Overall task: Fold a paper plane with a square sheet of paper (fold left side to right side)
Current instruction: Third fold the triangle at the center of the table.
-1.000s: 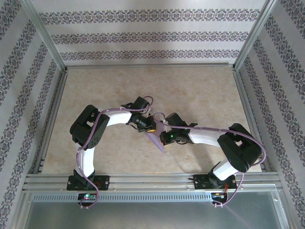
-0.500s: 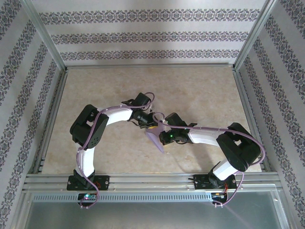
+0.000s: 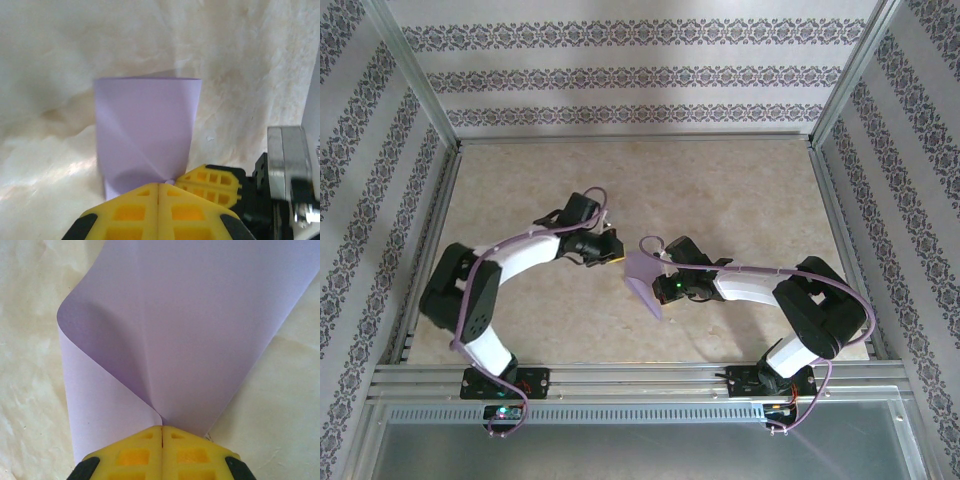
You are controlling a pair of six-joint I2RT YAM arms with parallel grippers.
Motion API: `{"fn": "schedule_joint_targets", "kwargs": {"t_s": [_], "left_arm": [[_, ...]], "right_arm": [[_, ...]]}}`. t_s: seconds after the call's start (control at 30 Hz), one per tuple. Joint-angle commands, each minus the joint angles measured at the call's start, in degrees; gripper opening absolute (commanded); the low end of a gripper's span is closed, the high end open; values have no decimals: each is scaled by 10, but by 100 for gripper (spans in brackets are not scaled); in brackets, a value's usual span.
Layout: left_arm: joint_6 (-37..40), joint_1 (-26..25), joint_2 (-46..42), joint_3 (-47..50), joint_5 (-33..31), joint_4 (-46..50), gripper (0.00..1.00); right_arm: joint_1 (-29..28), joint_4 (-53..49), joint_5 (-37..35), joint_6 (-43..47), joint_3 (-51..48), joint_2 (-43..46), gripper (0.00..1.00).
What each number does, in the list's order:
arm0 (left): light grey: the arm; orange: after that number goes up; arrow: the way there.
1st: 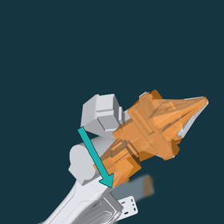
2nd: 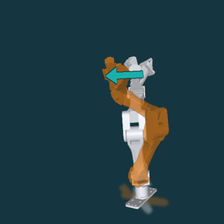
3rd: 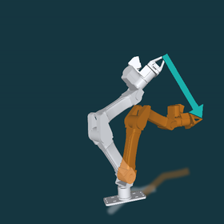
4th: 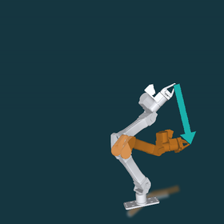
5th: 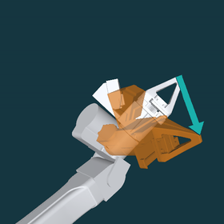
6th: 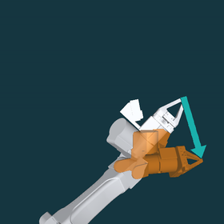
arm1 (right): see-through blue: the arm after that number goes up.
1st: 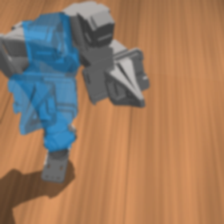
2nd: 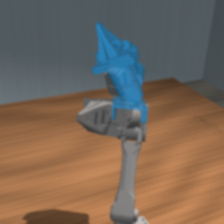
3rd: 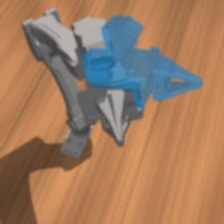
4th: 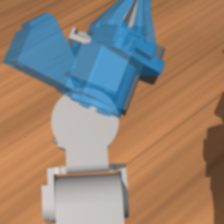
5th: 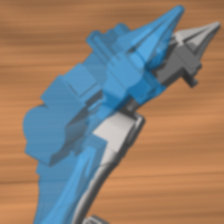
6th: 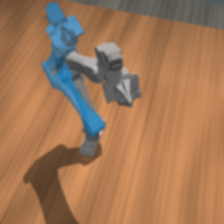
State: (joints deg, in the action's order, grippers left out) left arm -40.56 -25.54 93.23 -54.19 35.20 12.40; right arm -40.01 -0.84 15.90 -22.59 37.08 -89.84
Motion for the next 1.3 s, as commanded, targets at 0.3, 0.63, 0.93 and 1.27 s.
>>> {"fn": "schedule_joint_targets", "kwargs": {"t_s": [0.3,0.63,0.93,1.27], "left_arm": [[-142,-58,-68,163,57,-266,3],[-145,-112,10,140,32,-275,2],[-155,-120,38,132,33,-301,2],[-151,-120,59,131,22,-290,2]], "right_arm": [[-7,-31,-3,2,-1,-23,0],[-7,-36,-3,4,1,-23,0],[-8,-38,-3,4,3,-26,0],[-8,-38,-5,5,4,-28,0]]}}
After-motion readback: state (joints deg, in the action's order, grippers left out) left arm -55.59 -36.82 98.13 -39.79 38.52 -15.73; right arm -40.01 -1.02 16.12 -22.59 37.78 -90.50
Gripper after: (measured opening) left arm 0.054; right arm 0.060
